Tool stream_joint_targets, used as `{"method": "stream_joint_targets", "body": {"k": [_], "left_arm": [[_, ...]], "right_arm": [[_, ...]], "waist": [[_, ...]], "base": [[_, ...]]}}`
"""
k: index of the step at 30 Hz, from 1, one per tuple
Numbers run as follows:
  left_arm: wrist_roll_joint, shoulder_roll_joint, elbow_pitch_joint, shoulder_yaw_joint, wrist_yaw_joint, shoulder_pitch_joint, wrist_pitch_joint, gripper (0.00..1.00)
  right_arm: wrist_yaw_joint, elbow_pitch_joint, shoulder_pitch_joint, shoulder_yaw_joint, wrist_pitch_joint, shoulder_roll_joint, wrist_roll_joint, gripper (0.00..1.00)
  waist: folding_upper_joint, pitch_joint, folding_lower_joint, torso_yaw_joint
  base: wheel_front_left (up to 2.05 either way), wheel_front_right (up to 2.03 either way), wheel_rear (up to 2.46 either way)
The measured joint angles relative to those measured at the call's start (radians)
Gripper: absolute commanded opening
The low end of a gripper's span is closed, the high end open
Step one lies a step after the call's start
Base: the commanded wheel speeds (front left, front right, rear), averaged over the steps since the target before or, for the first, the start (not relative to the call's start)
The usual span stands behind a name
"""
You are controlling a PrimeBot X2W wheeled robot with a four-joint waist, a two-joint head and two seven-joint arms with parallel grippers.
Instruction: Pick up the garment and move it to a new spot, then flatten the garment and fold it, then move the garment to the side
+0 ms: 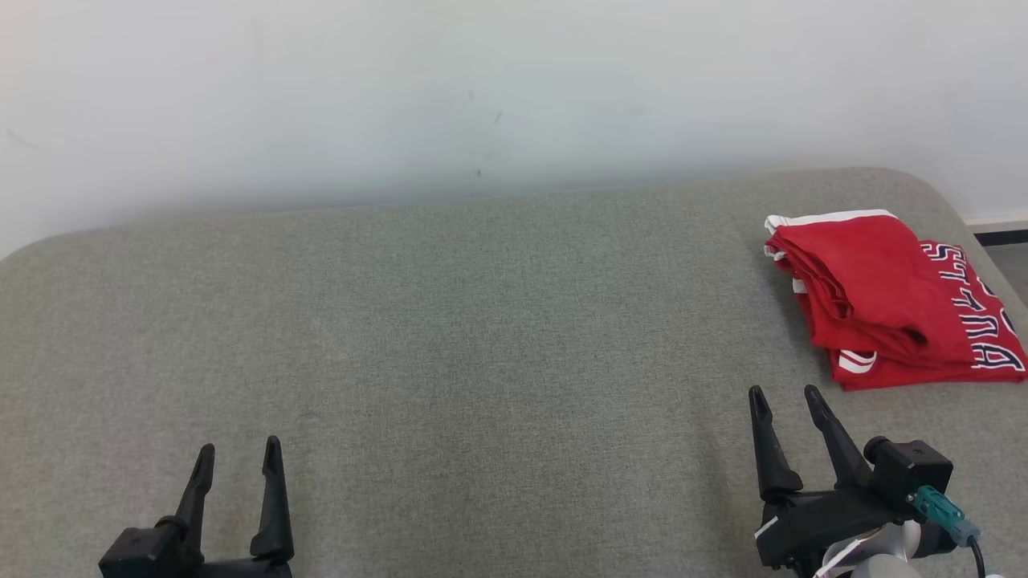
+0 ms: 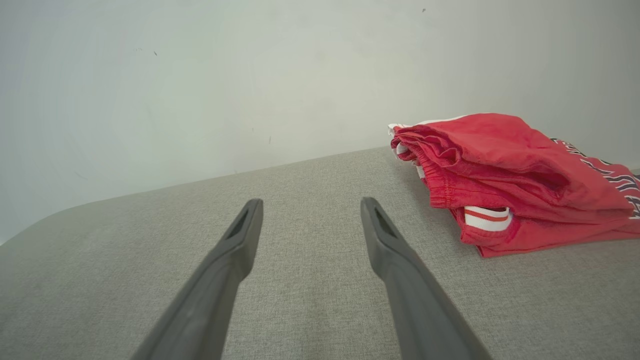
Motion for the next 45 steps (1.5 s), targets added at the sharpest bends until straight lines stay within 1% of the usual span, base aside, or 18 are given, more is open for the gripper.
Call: {"method": "stream_joint_targets", "body": {"k": [19, 20, 29, 45], "left_arm": [[0.008, 0.000, 0.008, -0.001, -0.002, -0.001, 0.000, 1.00], [0.008, 0.000, 0.008, -0.001, -0.002, -0.001, 0.000, 0.00], [-0.003, -0.009, 0.081, -0.005, -0.002, 0.031, 0.011, 0.00], [-0.296, -0.009, 0.079, 0.005, -0.011, 0.025, 0.088, 0.00]], "right_arm": [[0.000, 0.004, 0.002, 0.007, 0.000, 0.001, 0.002, 1.00], [0.000, 0.004, 0.002, 0.007, 0.000, 0.001, 0.002, 0.00], [0.000, 0.067, 0.067, 0.009, 0.011, 0.011, 0.010, 0.00], [0.000, 0.020, 0.073, -0.036, 0.085, 0.023, 0.266, 0.00]], "waist": [[0.0001, -0.001, 0.0000, 0.002], [0.0001, -0.001, 0.0000, 0.002], [0.0001, -0.002, 0.0000, 0.003], [0.0001, -0.003, 0.0000, 0.008]], "base": [[0.00, 0.00, 0.00], [0.00, 0.00, 0.00], [0.00, 0.00, 0.00], [0.00, 0.00, 0.00]]}}
